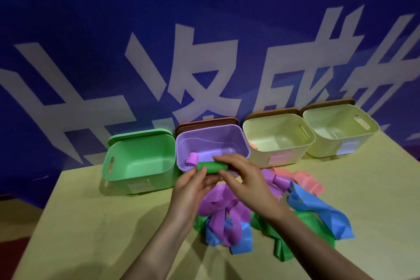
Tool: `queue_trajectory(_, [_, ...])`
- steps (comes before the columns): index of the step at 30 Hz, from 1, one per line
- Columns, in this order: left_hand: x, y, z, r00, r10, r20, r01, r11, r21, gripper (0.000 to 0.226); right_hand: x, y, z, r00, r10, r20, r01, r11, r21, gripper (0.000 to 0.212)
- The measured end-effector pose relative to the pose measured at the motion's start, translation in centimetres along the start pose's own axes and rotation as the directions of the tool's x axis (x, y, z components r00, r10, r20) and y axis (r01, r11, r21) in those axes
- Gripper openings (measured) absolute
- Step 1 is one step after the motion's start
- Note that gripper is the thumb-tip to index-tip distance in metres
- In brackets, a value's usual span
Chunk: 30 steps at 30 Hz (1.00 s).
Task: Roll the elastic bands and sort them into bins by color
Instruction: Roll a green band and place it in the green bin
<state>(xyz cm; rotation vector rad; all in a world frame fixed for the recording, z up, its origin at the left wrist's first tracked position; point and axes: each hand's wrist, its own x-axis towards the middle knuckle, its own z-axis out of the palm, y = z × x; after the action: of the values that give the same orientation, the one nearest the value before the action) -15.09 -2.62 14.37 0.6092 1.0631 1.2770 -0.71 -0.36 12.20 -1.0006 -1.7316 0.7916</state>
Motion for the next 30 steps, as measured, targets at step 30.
queue_trajectory(30, [-0.5,3.1,-5.4,0.992,0.116,-0.04,-0.116,0.993,-0.008,0.023,6.0,-4.1,3.6,0.919,0.201,0.339,-0.249,0.963,0.105,0.004])
